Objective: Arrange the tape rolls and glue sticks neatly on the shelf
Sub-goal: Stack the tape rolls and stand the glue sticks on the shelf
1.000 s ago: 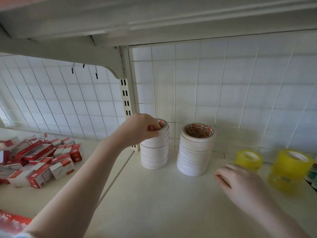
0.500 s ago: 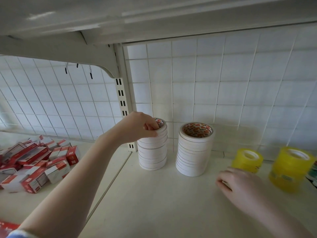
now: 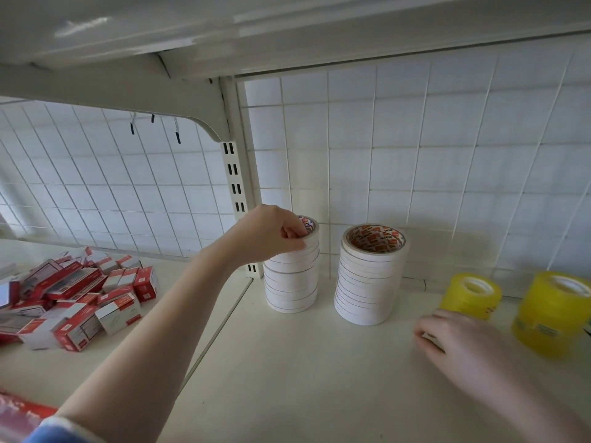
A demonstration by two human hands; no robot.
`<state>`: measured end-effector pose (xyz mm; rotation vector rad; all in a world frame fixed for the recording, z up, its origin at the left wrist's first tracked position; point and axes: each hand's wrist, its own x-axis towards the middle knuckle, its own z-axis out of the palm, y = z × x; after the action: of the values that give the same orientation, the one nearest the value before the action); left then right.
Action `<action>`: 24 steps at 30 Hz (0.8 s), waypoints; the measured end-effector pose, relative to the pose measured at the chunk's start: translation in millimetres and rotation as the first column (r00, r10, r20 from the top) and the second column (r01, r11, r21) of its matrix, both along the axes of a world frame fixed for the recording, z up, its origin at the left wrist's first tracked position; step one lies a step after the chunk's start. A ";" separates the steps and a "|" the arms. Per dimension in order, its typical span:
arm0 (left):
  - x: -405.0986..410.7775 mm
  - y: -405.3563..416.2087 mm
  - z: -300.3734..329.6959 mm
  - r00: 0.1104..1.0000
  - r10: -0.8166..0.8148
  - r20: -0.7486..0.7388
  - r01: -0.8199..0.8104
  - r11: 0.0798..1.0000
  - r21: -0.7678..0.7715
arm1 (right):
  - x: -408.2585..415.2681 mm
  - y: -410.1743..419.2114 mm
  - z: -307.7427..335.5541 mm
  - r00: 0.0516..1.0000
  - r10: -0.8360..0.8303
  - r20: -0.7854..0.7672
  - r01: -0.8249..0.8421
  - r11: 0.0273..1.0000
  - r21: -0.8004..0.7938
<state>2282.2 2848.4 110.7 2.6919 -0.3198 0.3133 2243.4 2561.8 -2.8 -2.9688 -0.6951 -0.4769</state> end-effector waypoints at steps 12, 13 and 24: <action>-17.8 -7.0 -5.7 0.993 0.038 0.109 -0.053 0.990 0.133 | 0.5 -1.8 0.7 0.999 -0.047 -0.021 0.047 0.999 0.010; -25.1 -9.1 -10.5 0.984 0.046 0.170 -0.067 0.990 0.122 | 0.0 -4.9 1.1 0.997 -0.067 -0.026 0.068 0.998 0.020; -127.8 -50.1 -84.8 0.870 0.249 0.425 -0.249 0.967 -0.057 | -39.6 -41.0 33.6 0.967 -0.242 0.074 0.232 0.965 0.120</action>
<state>2154.4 2798.2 25.8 2.6411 -0.0899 0.9926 2203.8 2520.7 30.8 -2.9525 -0.3060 -0.6427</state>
